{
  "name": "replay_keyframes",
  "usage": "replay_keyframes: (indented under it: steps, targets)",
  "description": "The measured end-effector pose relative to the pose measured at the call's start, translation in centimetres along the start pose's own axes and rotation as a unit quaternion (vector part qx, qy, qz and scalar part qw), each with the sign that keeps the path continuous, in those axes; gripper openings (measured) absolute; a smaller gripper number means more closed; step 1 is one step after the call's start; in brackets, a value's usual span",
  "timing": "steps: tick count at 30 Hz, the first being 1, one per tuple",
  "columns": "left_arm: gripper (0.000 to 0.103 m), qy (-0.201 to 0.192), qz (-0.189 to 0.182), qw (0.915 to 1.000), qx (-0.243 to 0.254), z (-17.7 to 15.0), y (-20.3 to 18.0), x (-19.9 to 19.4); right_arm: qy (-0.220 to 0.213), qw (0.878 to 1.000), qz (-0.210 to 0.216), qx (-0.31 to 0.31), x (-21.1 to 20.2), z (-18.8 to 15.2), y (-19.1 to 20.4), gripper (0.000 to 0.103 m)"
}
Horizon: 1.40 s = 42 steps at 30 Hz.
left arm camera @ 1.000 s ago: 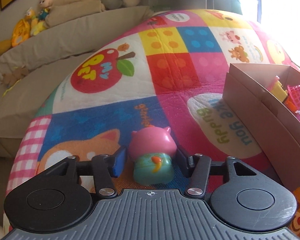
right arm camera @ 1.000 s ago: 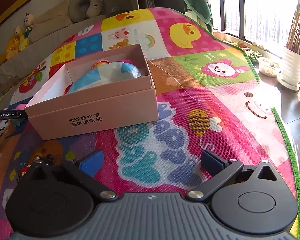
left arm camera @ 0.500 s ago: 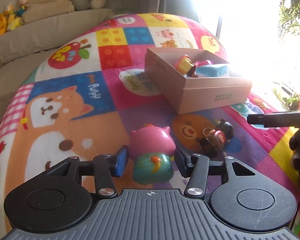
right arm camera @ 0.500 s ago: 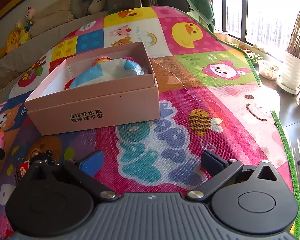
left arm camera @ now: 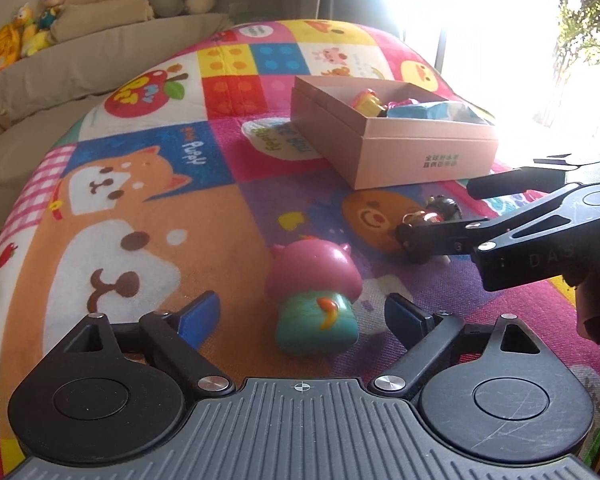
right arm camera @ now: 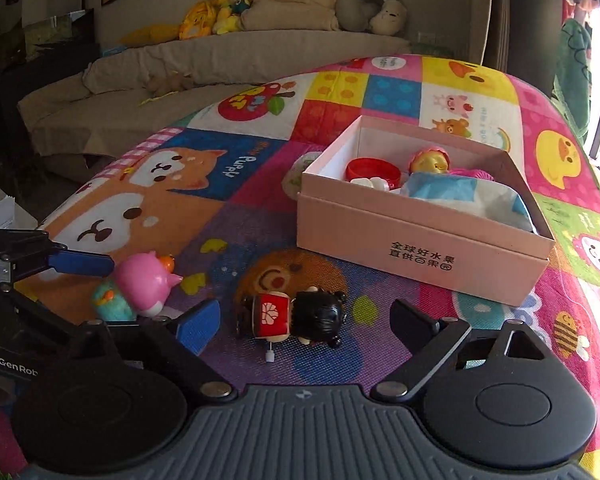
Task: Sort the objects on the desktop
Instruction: 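Lift the pig toy with the left gripper while the right grips the red and black dolls, then drop the pig toy into the pink box with the left gripper while the right drops the dolls in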
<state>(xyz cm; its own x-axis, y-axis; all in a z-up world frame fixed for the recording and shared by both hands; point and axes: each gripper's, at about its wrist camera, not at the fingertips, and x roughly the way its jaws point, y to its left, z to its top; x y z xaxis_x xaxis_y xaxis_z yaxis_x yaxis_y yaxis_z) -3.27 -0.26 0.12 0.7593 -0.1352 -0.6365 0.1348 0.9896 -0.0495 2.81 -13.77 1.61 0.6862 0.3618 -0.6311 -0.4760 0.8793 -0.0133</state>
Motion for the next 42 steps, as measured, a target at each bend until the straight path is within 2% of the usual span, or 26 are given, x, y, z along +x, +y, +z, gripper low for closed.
replay_keyframes:
  steps: [3,5,6,7,13,16,20,21,26,29,36,40,42]
  targets:
    - [0.094,-0.001,-0.003,1.0000,-0.005,0.0,0.1,0.0,0.016,1.000,-0.004,0.005,1.4,0.3,0.2,0.089]
    - [0.094,-0.002,-0.004,1.0000,-0.006,0.0,0.2,-0.1,0.036,0.999,0.004,0.018,2.2,0.1,0.0,0.079]
    - [0.094,-0.002,-0.004,1.0000,-0.006,0.0,0.2,0.0,0.045,0.999,0.000,0.026,2.5,0.1,-0.1,0.067]
    - [0.094,-0.001,-0.004,1.0000,-0.006,0.0,0.2,0.0,0.041,0.999,-0.004,0.031,2.2,0.0,-0.2,0.065]
    - [0.093,0.001,0.007,1.0000,0.004,0.3,-0.3,0.1,0.030,0.997,-0.018,0.066,-0.9,-0.4,-1.9,0.065]
    - [0.084,0.004,0.003,1.0000,-0.003,0.8,-0.6,0.6,0.019,0.996,-0.046,0.073,-3.3,-0.9,-3.1,0.065]
    - [0.065,0.004,0.017,0.9998,0.012,1.4,-1.4,1.2,0.009,0.994,-0.075,0.080,-6.1,-1.6,-4.4,0.064]
    - [0.057,0.005,0.016,0.9997,0.017,1.5,-1.6,1.3,0.006,0.993,-0.084,0.080,-6.7,-1.8,-4.6,0.064]
    - [0.054,0.002,0.012,0.9989,0.045,2.7,-2.6,0.8,-0.008,0.989,-0.120,0.087,-9.3,-2.6,-5.9,0.064]
    - [0.054,-0.027,-0.007,0.9984,0.050,5.4,-3.2,-0.3,-0.041,0.986,-0.130,0.094,-11.3,-2.4,-7.0,0.064]
    - [0.054,-0.132,-0.006,0.9881,0.079,15.0,-6.6,0.0,-0.143,0.970,-0.151,0.122,-15.5,0.0,-9.8,0.064]
    - [0.057,-0.132,0.005,0.9883,0.077,18.0,-7.6,3.2,-0.162,0.965,-0.156,0.131,-15.9,0.2,-10.7,0.064]
    - [0.068,-0.119,0.020,0.9906,0.064,18.0,-7.0,4.1,-0.157,0.966,-0.155,0.135,-15.7,0.0,-10.8,0.064]
